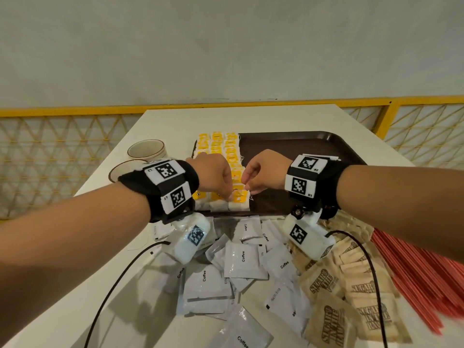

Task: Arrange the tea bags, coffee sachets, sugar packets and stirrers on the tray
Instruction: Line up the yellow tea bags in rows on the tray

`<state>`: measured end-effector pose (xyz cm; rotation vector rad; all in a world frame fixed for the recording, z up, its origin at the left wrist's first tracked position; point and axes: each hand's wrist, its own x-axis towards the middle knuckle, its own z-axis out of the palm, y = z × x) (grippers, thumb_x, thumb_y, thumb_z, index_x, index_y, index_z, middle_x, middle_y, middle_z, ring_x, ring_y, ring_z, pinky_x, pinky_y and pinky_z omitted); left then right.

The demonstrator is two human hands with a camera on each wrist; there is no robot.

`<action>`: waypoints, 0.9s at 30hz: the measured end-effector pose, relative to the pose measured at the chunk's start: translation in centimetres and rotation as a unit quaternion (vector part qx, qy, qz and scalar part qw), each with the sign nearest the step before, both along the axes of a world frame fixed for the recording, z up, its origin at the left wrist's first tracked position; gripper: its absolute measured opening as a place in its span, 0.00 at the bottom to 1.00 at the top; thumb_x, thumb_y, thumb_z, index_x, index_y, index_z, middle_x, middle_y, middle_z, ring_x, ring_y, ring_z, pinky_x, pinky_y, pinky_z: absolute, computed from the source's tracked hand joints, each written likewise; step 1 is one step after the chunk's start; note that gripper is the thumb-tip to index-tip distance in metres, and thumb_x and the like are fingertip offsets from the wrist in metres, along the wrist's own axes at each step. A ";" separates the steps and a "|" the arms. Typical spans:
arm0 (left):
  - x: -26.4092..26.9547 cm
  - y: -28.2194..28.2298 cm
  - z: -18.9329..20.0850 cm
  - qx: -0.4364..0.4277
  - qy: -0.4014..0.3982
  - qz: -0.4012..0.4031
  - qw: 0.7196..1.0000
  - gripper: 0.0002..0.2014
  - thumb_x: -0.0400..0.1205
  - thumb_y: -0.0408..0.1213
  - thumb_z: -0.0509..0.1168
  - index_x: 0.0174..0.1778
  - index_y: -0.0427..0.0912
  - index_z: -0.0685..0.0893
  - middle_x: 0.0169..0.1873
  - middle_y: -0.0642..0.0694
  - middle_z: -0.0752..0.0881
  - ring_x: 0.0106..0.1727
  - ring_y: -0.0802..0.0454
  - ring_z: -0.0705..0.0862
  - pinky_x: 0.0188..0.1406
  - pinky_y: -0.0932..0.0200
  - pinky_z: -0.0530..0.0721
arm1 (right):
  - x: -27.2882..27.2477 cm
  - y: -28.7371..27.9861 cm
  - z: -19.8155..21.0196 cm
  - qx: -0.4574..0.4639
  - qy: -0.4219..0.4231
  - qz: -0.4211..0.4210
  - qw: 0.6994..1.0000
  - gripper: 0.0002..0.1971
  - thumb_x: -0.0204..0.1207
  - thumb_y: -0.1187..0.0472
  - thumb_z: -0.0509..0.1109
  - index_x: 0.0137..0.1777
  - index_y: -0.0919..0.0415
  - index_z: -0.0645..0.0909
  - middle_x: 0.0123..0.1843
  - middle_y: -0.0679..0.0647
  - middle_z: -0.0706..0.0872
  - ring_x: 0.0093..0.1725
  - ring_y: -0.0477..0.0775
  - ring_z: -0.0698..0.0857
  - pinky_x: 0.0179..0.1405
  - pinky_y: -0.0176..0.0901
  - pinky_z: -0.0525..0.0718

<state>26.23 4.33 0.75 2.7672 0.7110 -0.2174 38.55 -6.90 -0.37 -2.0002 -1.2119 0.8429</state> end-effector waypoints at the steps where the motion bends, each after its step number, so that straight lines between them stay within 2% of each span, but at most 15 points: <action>1: 0.0 0.1 0.0 -0.009 -0.003 -0.003 1.000 0.07 0.69 0.49 0.78 0.35 0.53 0.90 0.40 0.58 0.88 0.51 0.55 0.83 0.57 0.50 0.83 | 0.1 -0.1 0.0 0.004 0.006 -0.005 1.000 0.05 0.71 0.76 0.74 0.46 0.74 0.84 0.35 0.60 0.85 0.35 0.53 0.87 0.43 0.43 0.90; 3: 0.0 0.3 0.0 -0.009 -0.015 -0.003 1.000 0.04 0.71 0.47 0.77 0.35 0.52 0.90 0.41 0.58 0.88 0.52 0.55 0.82 0.57 0.51 0.82 | 0.3 -0.2 0.2 0.012 0.016 -0.024 1.000 0.05 0.71 0.75 0.75 0.46 0.74 0.83 0.38 0.62 0.87 0.37 0.55 0.88 0.45 0.46 0.90; 5: 0.0 0.6 0.1 -0.004 -0.040 0.001 0.999 0.04 0.73 0.44 0.75 0.34 0.52 0.89 0.43 0.58 0.88 0.53 0.55 0.81 0.57 0.52 0.81 | 0.4 -0.4 0.6 0.006 0.025 -0.041 0.999 0.04 0.73 0.70 0.75 0.43 0.70 0.83 0.39 0.62 0.87 0.38 0.55 0.88 0.48 0.48 0.90; 7: 0.0 1.0 0.4 -0.018 -0.068 -0.002 0.997 0.02 0.75 0.41 0.74 0.37 0.49 0.90 0.42 0.56 0.88 0.50 0.57 0.82 0.52 0.58 0.80 | 0.4 -0.9 0.8 -0.025 0.049 -0.035 0.998 0.07 0.73 0.67 0.76 0.41 0.67 0.80 0.36 0.60 0.87 0.36 0.53 0.87 0.44 0.46 0.90; 10: -0.2 1.1 0.9 -0.058 -0.081 -0.015 0.995 0.03 0.75 0.38 0.74 0.41 0.44 0.91 0.36 0.58 0.86 0.42 0.62 0.81 0.40 0.69 0.75 | -0.4 -1.4 0.5 -0.063 0.058 0.007 0.996 0.11 0.69 0.71 0.78 0.40 0.64 0.76 0.34 0.60 0.86 0.32 0.51 0.86 0.34 0.40 0.88; 14: 0.0 0.7 0.9 -0.062 -0.033 -0.030 0.997 0.10 0.72 0.44 0.77 0.46 0.45 0.91 0.34 0.60 0.82 0.37 0.64 0.78 0.35 0.70 0.70 | -0.6 -0.9 0.1 -0.035 0.055 0.001 0.998 0.15 0.68 0.78 0.76 0.42 0.63 0.73 0.38 0.65 0.85 0.31 0.55 0.87 0.28 0.39 0.88; 19: 0.4 0.7 0.4 -0.041 -0.021 -0.029 0.999 0.08 0.73 0.43 0.76 0.44 0.46 0.90 0.40 0.56 0.86 0.44 0.59 0.80 0.43 0.64 0.75 | -0.4 -0.4 -0.3 -0.038 0.059 -0.002 0.998 0.13 0.69 0.77 0.75 0.40 0.65 0.75 0.38 0.67 0.86 0.32 0.55 0.87 0.35 0.42 0.89; 20: 0.5 0.8 0.5 -0.045 -0.032 -0.023 0.998 0.06 0.74 0.41 0.76 0.44 0.44 0.90 0.40 0.55 0.86 0.44 0.59 0.81 0.44 0.64 0.77 | -0.3 -0.4 -0.2 -0.039 0.054 -0.001 0.998 0.11 0.69 0.77 0.75 0.40 0.65 0.76 0.38 0.65 0.87 0.32 0.54 0.88 0.37 0.42 0.89; 23: 0.6 1.7 1.2 -0.037 -0.094 0.023 0.995 0.04 0.77 0.36 0.72 0.44 0.41 0.90 0.34 0.57 0.84 0.37 0.61 0.80 0.39 0.67 0.77 | 0.5 -0.1 -0.1 -0.002 0.042 -0.036 0.998 0.06 0.71 0.75 0.74 0.40 0.67 0.81 0.36 0.59 0.88 0.34 0.52 0.88 0.43 0.44 0.90; 25: 0.7 2.3 1.4 -0.032 -0.112 0.048 0.992 0.05 0.77 0.35 0.72 0.45 0.39 0.91 0.33 0.56 0.83 0.36 0.61 0.79 0.42 0.64 0.77 | 1.0 0.3 0.0 0.027 0.040 -0.065 0.997 0.05 0.71 0.75 0.74 0.43 0.67 0.83 0.37 0.58 0.88 0.37 0.55 0.88 0.46 0.47 0.90; 27: 0.7 2.7 1.5 -0.035 -0.095 0.054 0.993 0.05 0.76 0.36 0.74 0.45 0.40 0.91 0.34 0.55 0.84 0.37 0.61 0.79 0.46 0.61 0.77 | 1.2 0.6 -0.1 0.032 0.037 -0.061 0.997 0.06 0.70 0.75 0.75 0.45 0.69 0.84 0.38 0.60 0.88 0.39 0.57 0.89 0.47 0.49 0.90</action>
